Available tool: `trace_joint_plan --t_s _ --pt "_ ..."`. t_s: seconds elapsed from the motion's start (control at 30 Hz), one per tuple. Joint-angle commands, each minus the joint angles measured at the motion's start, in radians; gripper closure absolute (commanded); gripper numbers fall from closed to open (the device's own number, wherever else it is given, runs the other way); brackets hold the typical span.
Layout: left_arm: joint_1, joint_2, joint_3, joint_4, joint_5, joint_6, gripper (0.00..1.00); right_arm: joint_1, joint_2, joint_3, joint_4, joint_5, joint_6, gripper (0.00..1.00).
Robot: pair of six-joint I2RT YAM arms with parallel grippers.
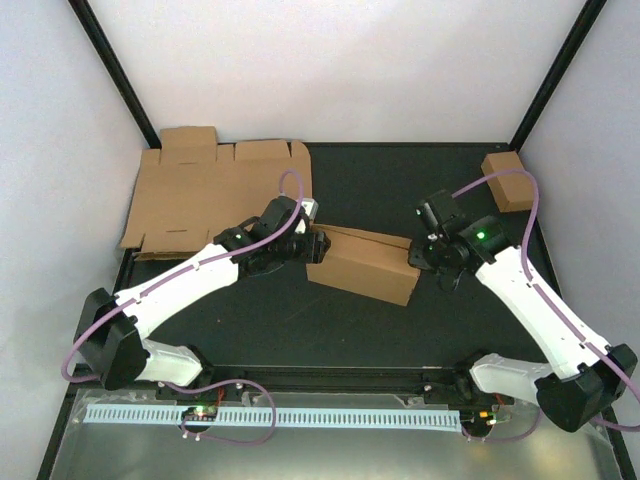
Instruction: Fold the paper box
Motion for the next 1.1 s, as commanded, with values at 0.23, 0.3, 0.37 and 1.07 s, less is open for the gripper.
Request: trace_joint_plan --t_s 0.23,0.3,0.37,1.07 --pt "-0.025 0.042 0.007 -0.075 -0.002 -0.012 0.35 0.010 -0.033 -0.019 0.032 -0.088 0.056 0.99" --pt "-0.025 0.040 0.006 -0.076 -0.005 -0.013 0.35 0.010 -0.036 -0.022 0.046 -0.103 0.069 0.99" --pt "-0.026 0.039 0.007 -0.078 -0.007 -0.014 0.35 0.010 -0.037 -0.023 0.056 -0.115 0.078 0.98" --pt "-0.029 0.056 0.023 -0.091 -0.017 -0.011 0.37 0.010 0.000 -0.003 -0.088 0.058 -0.038 0.98"
